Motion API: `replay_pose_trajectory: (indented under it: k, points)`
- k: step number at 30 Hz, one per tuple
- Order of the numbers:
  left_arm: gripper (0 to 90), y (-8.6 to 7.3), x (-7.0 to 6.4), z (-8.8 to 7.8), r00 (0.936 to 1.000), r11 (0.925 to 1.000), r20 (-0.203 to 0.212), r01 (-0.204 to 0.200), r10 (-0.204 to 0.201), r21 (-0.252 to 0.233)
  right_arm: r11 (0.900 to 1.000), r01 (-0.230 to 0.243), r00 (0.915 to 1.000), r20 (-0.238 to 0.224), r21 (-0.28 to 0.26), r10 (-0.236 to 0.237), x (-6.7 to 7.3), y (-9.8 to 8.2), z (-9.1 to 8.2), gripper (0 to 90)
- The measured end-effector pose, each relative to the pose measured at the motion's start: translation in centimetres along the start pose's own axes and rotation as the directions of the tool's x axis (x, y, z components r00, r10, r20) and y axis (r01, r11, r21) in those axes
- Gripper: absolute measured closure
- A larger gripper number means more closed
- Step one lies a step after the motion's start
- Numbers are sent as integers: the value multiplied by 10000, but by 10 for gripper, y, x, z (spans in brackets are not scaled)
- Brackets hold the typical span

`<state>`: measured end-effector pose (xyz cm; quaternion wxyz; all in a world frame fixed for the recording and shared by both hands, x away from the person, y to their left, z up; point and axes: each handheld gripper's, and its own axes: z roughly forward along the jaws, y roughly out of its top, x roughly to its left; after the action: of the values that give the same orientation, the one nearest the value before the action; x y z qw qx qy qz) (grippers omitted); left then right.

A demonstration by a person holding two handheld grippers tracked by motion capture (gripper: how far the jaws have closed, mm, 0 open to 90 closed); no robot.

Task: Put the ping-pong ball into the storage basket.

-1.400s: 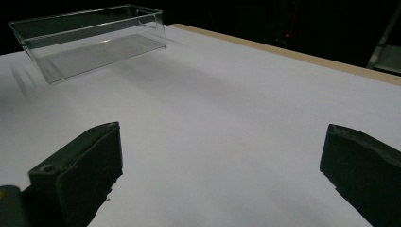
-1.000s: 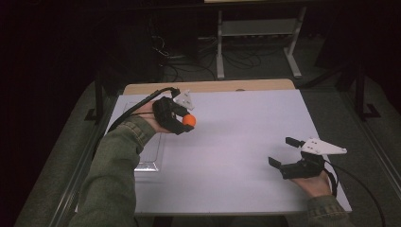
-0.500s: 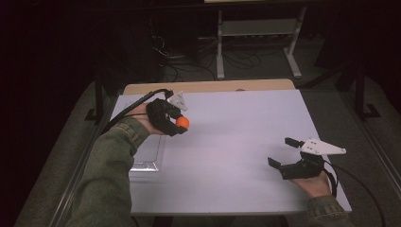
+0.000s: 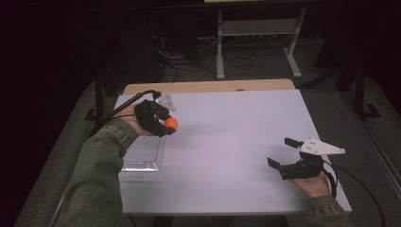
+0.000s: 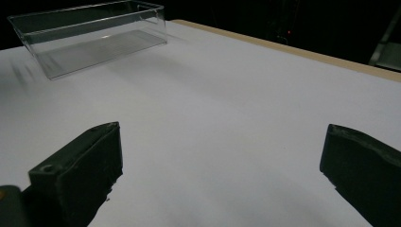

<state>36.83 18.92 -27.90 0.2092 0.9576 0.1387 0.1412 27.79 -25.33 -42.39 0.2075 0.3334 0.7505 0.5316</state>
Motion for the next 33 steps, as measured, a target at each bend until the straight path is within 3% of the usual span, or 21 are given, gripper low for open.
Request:
replay_pose_trajectory:
  k: [4, 8, 20, 26, 33]
  points:
    - [509, -6, 2, -2, 9999, 9998, -2, 110, -110, 183, 10000, -13, 10000, -9, -7, 13, 0, 0, 0, 0]
    - [509, -14, 3, -1, 9997, 9972, 2, 241, -241, 713, 10000, -13, 10000, -13, 20, 13, 0, 0, 0, 0]
    - [508, -29, 5, -7, 9988, 9950, 13, 491, -494, 866, 9999, -26, 10000, -45, 110, 27, 1, -1, 1, 0]
    - [508, -37, 6, -9, 9972, 9901, -21, 739, -742, 1196, 9999, -33, 10000, -56, 149, 34, 2, -1, 2, 0]
    - [508, -41, 7, -10, 9971, 9878, -109, 760, -752, 1356, 9998, -39, 10000, -76, 173, 41, 2, -1, 2, 0]
